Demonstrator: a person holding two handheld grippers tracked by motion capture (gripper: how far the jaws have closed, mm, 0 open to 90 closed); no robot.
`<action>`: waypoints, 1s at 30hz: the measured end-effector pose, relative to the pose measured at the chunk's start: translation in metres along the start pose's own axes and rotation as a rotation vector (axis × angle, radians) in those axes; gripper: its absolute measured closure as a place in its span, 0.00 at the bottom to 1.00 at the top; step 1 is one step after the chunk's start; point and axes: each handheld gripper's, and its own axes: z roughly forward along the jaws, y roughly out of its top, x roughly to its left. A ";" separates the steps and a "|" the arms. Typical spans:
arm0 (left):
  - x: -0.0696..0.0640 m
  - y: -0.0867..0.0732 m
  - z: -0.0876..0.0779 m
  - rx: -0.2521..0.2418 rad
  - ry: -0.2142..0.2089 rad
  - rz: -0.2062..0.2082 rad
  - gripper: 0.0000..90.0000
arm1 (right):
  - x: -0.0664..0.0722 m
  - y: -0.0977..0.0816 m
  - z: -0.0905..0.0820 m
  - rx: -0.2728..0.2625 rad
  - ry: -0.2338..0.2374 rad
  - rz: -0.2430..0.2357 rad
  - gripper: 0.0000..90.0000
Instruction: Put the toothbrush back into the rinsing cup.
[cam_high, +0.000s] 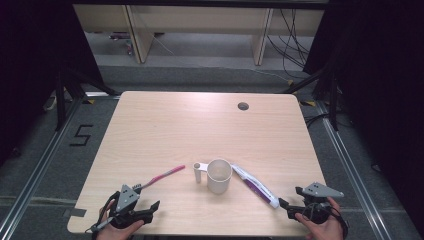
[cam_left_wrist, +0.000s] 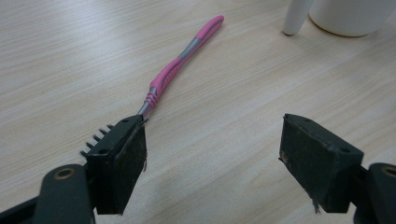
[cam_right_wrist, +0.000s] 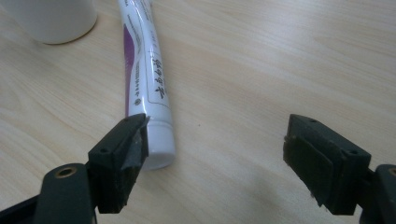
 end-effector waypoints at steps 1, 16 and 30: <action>0.000 0.000 0.000 0.001 0.000 0.002 0.25 | 0.000 0.000 0.000 0.000 0.000 0.000 0.26; -0.002 0.004 0.004 0.018 -0.010 0.023 0.25 | -0.001 0.001 -0.002 -0.006 -0.011 0.010 0.26; -0.001 0.021 0.012 -0.030 -0.018 -0.002 0.34 | -0.003 0.000 -0.001 -0.017 -0.007 0.010 0.27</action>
